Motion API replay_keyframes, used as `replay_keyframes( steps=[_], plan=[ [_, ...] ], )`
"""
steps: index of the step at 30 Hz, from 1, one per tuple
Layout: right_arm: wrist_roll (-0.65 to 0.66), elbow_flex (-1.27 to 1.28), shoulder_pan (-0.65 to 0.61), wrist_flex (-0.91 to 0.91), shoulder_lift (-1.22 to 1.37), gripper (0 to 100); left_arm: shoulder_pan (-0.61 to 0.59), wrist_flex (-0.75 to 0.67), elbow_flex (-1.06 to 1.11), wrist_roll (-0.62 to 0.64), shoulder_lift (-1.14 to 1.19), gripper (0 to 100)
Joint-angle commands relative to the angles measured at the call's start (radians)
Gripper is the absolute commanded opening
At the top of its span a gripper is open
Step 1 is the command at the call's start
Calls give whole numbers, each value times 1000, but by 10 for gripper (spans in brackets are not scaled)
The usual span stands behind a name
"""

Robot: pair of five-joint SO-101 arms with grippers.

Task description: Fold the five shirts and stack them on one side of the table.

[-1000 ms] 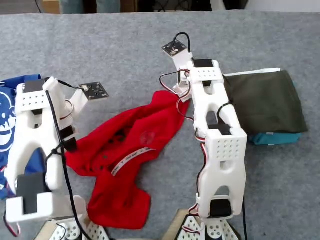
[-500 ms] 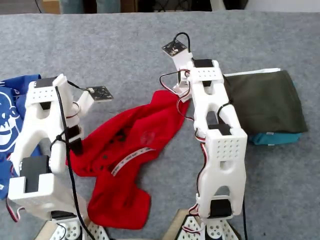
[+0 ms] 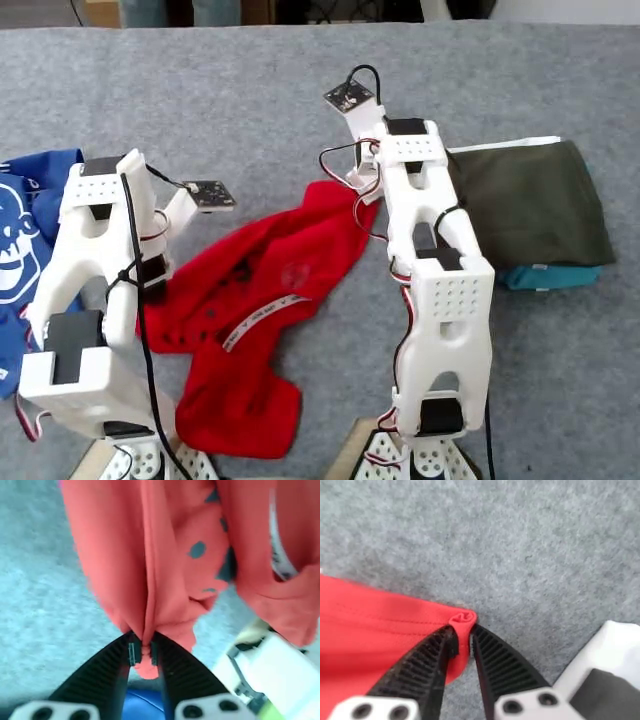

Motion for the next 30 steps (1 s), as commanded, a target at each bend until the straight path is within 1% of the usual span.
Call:
replay_keyframes(
  steps=[1,5,16,22,25,30],
  plan=[
    [-5,-4,-21,-31,15,15,1,71,-79,9,-15,29],
    [-5,-4,-21,-31,15,15,-47,107,-225,11,-15,29],
    [-5,-4,-21,-31,15,15,-182,104,-618,3,-5,29],
    [-5,-4,-21,-32,15,15,-234,103,-817,2,-5,29],
    [-5,-5,-20,-32,15,15,-252,109,-869,3,-6,28],
    [-5,-5,-20,-32,15,15,-288,112,-871,6,-15,28]
  ],
)
